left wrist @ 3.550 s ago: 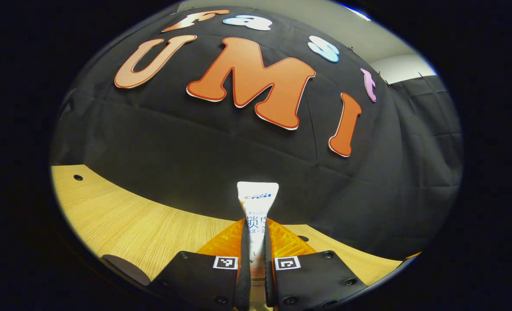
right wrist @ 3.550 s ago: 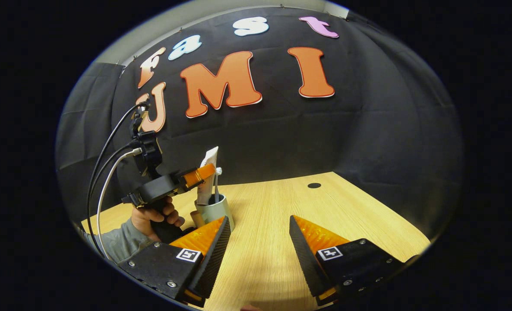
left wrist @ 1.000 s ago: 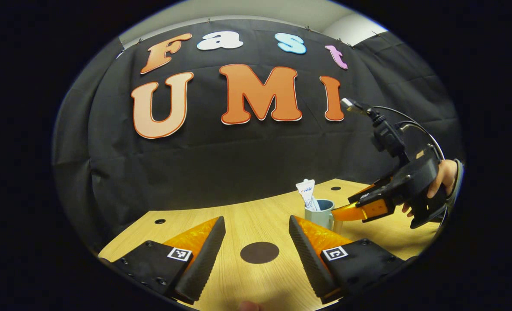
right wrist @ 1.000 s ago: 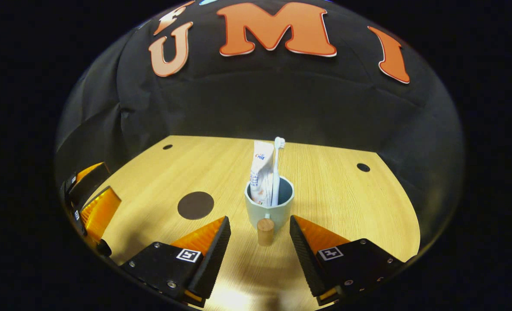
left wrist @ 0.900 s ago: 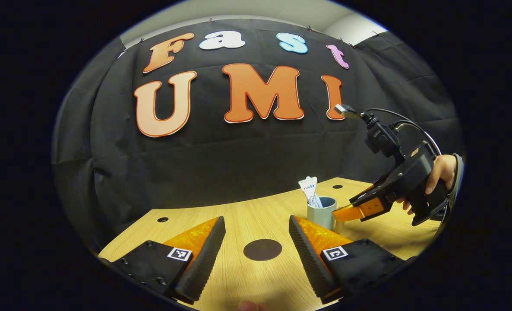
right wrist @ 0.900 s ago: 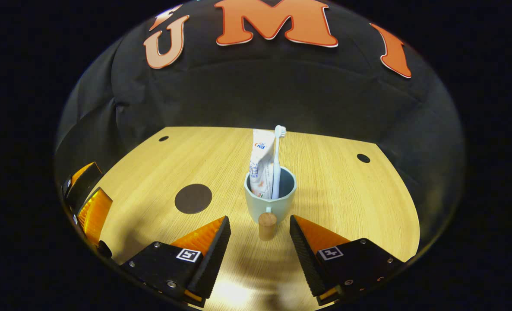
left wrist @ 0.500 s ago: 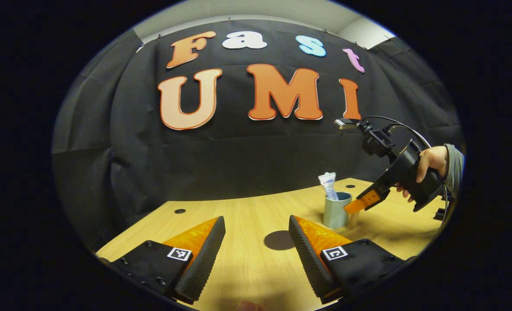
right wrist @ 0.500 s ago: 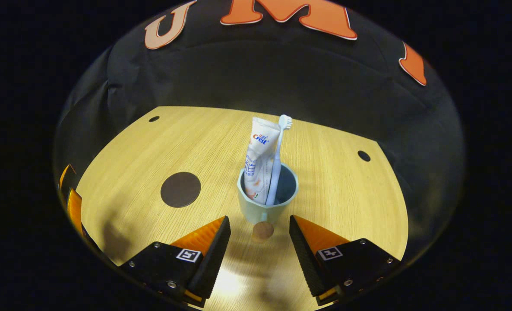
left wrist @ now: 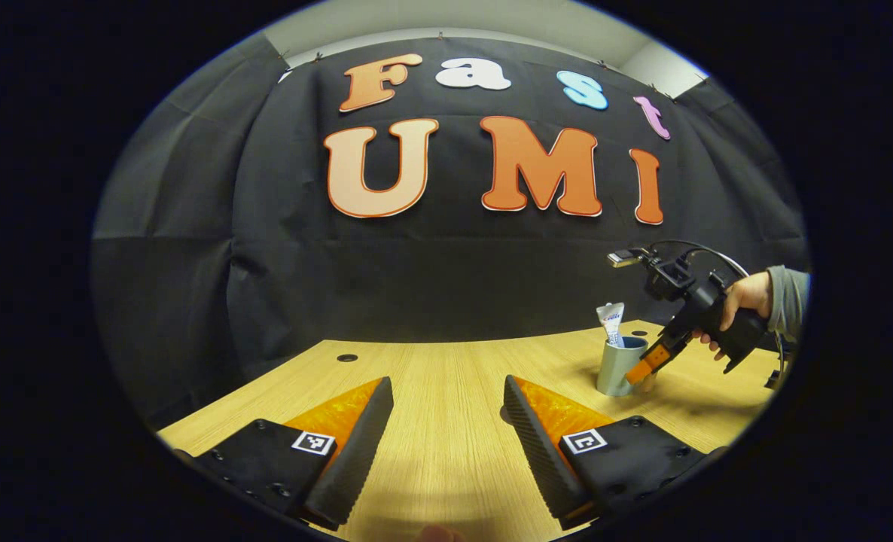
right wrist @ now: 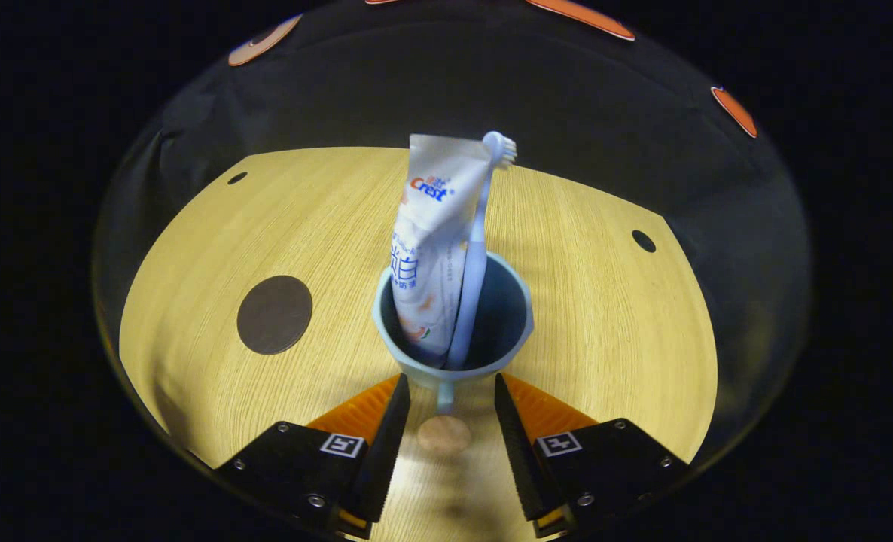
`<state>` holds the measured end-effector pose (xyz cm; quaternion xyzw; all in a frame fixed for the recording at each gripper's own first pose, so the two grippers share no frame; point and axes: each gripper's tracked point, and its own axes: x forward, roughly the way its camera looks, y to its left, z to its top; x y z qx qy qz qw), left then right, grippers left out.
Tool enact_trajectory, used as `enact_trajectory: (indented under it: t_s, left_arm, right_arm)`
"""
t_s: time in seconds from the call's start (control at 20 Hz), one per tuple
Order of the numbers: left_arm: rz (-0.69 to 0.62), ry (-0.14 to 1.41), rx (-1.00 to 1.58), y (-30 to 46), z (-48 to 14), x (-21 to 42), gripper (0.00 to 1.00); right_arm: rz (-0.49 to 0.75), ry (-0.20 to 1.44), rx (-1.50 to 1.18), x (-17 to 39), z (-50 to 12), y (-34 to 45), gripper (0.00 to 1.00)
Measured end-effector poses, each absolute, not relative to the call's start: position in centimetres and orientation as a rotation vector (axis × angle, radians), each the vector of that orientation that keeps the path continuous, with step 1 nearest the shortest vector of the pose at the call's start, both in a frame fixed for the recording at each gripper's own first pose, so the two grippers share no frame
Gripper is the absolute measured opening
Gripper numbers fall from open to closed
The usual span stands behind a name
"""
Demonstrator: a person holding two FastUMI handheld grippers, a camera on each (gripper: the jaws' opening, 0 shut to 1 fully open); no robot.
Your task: Put the toothbrush and toothpaste on the desktop into the cup, then pick up the cup and place it on the coaster on the desktop.
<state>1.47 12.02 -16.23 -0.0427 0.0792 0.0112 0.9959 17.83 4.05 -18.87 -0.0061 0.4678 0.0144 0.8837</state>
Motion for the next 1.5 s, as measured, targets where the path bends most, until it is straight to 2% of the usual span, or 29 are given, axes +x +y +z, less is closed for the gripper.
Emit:
enact_trajectory:
  t_s: [0.05,0.1,0.2,0.25,0.5,1.5]
  left_arm:
    - [0.027,0.169,-0.091,12.2,-16.6,1.5,0.94]
    - [0.036,0.175,-0.092,12.7,-16.8,1.4,0.94]
    - [0.047,0.171,-0.093,13.1,-16.6,1.4,0.94]
    - [0.049,0.164,-0.092,13.3,-16.4,1.1,0.94]
    - [0.047,0.168,-0.089,13.1,-16.4,1.2,0.94]
    - [-0.002,0.151,-0.077,10.1,-15.2,-0.6,0.94]
  right_arm:
    - [0.025,0.969,-0.009,17.9,-19.0,3.9,0.59]
    - [0.023,0.964,-0.005,18.1,-18.9,3.6,0.56]
    - [0.016,0.970,0.052,17.5,-19.1,3.7,0.26]
    - [0.019,0.963,0.054,17.8,-18.7,3.8,0.24]
    - [0.072,0.916,0.042,17.9,-18.0,3.7,0.20]
    - [0.239,0.848,-0.002,19.5,-16.5,3.3,0.20]
